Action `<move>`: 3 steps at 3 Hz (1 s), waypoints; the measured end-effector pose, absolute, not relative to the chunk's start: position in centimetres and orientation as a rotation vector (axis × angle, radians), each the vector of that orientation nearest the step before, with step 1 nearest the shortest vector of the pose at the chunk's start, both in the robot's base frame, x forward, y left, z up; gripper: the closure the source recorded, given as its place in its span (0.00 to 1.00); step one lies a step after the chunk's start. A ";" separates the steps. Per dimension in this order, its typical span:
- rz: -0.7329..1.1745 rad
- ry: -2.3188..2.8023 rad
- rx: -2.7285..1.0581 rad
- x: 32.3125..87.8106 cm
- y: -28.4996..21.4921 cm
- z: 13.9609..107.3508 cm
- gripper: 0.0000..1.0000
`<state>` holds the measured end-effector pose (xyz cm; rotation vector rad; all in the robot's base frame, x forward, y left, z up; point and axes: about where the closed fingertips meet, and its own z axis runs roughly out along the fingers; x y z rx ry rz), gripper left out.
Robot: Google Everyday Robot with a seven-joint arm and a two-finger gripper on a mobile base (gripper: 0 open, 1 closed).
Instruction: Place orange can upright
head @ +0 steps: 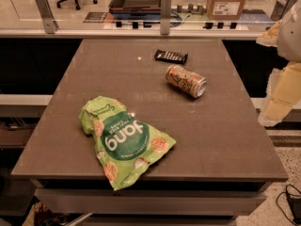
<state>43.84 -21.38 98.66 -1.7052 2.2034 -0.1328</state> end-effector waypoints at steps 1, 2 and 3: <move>-0.133 2.203 -1.705 43.8 -21.4 98.7 0.00; -0.118 2.209 -1.681 44.1 -21.4 99.0 0.00; -0.074 2.238 -1.608 44.8 -21.3 99.3 0.00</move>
Offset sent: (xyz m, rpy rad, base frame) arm 0.0063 -0.0011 0.0019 0.0406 0.0169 -0.0310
